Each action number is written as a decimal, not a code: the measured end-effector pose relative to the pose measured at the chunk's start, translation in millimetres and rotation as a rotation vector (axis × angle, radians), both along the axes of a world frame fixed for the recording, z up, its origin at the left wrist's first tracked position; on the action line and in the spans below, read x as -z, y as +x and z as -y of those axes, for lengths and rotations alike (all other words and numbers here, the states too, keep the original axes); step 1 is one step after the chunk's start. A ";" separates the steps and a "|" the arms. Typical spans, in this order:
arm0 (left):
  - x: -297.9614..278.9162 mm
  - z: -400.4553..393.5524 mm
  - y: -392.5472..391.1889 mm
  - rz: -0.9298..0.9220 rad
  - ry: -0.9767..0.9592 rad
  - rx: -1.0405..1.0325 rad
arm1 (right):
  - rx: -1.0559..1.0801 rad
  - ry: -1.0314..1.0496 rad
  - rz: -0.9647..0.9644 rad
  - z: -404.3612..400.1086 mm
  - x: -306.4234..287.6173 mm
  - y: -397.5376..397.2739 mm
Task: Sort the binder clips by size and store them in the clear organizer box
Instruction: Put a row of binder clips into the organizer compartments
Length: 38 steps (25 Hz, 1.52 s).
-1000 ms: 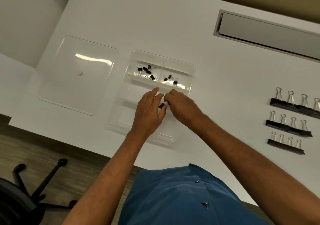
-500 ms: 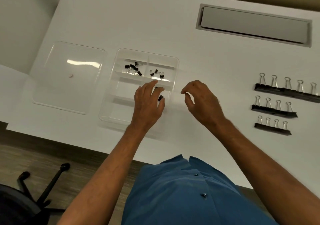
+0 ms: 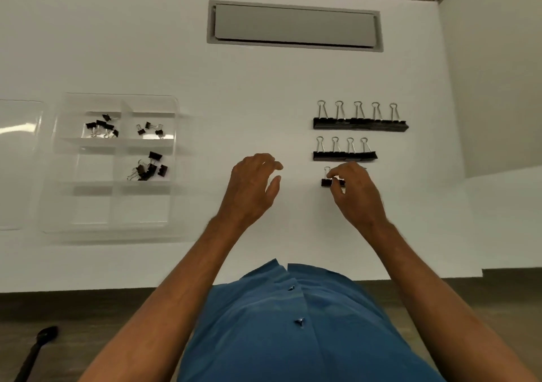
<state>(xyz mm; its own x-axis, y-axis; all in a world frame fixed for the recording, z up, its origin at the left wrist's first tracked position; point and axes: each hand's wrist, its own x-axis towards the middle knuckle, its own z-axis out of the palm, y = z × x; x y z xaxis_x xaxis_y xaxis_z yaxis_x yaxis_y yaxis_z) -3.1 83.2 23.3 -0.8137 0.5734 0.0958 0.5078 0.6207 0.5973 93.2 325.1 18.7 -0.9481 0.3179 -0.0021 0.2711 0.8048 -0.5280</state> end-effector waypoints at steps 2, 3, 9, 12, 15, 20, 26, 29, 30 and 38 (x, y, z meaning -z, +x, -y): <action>1.7 -35.7 16.3 0.073 -0.002 0.070 | 0.016 0.035 0.012 -30.5 6.7 15.2; 3.0 -49.9 22.9 0.117 -0.023 0.094 | 0.010 0.048 0.032 -41.6 11.3 20.2; 23.6 -124.7 42.6 0.183 -0.148 0.164 | -0.112 0.098 0.125 -89.6 30.1 43.6; 36.1 -140.0 41.6 0.128 -0.220 0.151 | -0.168 0.122 0.110 -100.0 34.6 43.9; 45.6 -147.4 41.5 0.073 -0.271 0.153 | -0.208 0.129 0.095 -107.5 39.5 41.0; 52.4 -152.8 40.7 0.040 -0.286 0.168 | -0.214 0.046 0.129 -119.4 36.3 36.0; 43.5 -156.3 41.4 0.081 -0.291 0.109 | -0.238 -0.054 0.059 -117.2 23.7 23.7; 31.8 -161.5 44.1 0.098 -0.254 0.085 | -0.335 -0.011 0.075 -105.6 27.2 18.3; 27.9 -164.4 45.0 0.104 -0.249 0.092 | -0.354 0.006 0.086 -103.2 30.6 17.7; 28.3 -183.2 50.8 0.143 -0.299 0.167 | -0.327 0.037 0.125 -105.3 34.5 28.2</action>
<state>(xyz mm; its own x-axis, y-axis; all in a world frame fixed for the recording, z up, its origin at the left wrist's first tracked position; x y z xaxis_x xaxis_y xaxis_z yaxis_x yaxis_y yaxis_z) 47.7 266.4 -5.0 -0.6997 0.6846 -0.2041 0.5411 0.6944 0.4743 121.4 430.4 -15.8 -0.9929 -0.0004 -0.1189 0.0567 0.8776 -0.4761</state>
